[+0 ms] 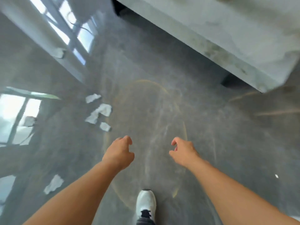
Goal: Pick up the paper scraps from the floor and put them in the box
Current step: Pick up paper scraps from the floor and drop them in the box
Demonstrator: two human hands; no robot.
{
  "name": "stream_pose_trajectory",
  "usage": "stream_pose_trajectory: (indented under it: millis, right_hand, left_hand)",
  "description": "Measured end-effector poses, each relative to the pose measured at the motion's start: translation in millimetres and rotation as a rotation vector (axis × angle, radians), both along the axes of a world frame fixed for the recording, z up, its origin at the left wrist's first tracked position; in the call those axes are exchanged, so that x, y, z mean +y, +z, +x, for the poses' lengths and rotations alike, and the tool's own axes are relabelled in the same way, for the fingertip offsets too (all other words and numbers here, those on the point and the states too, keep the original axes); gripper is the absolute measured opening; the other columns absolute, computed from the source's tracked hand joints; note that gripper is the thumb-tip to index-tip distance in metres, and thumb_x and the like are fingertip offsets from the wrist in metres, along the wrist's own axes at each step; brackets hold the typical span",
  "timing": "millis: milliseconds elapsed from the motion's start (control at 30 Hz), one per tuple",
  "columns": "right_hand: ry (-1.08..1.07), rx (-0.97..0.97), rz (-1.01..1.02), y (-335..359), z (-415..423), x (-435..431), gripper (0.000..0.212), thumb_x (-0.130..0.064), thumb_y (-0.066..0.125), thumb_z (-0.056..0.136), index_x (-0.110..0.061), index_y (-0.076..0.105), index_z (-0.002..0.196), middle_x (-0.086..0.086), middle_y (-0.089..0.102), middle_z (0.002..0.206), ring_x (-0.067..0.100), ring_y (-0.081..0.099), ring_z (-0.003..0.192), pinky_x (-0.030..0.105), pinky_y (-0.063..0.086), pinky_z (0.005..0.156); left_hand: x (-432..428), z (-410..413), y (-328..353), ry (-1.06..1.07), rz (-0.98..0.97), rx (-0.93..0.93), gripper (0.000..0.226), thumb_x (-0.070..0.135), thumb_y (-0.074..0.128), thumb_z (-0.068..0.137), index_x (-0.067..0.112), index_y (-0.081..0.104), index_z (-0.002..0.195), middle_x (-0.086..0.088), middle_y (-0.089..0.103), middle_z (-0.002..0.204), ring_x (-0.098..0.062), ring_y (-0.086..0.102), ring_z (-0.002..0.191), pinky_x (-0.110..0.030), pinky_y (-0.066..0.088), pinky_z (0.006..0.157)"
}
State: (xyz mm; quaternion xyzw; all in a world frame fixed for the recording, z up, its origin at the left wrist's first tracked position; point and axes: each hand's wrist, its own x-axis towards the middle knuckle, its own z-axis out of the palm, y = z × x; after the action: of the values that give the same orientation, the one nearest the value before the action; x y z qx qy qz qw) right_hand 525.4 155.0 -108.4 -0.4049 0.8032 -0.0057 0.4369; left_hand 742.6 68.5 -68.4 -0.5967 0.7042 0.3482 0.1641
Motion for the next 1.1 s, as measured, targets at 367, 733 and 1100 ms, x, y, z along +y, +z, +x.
stream_pose_trajectory:
  millis: [367,733,1100]
  right_hand:
    - [0.415,-0.007,-0.022,13.5,172.3,-184.9,0.038,-0.03,0.058,0.077,-0.023,0.05,0.113,0.007,0.063,0.109,0.029,0.059,0.1,0.037,0.051,0.086]
    - [0.821,0.072,-0.105,-211.2,252.3,-329.6,0.047,-0.019,0.055,0.085,-0.03,0.042,0.129,0.01,0.04,0.131,0.035,0.043,0.118,0.043,0.043,0.089]
    - [1.06,0.199,-0.26,-331.1,242.7,-350.9,0.019,-0.006,0.04,0.092,-0.006,0.05,0.108,0.015,0.042,0.121,0.038,0.046,0.102,0.04,0.036,0.067]
  left_hand:
    - [-81.6,158.8,-1.2,0.33,0.069,-0.002,0.042,0.018,0.06,0.077,0.021,0.054,0.118,-0.003,0.057,0.116,-0.023,0.058,0.1,-0.039,0.054,0.083]
    - [-149.9,163.5,-234.2,0.452,0.064,-0.012,0.054,0.024,0.062,0.079,0.031,0.043,0.129,-0.006,0.047,0.12,-0.033,0.054,0.107,-0.045,0.051,0.083]
    - [-163.9,138.1,-355.7,0.287,0.031,-0.076,0.008,0.003,0.051,0.089,0.005,0.054,0.097,-0.012,0.043,0.11,-0.033,0.046,0.094,-0.043,0.047,0.071]
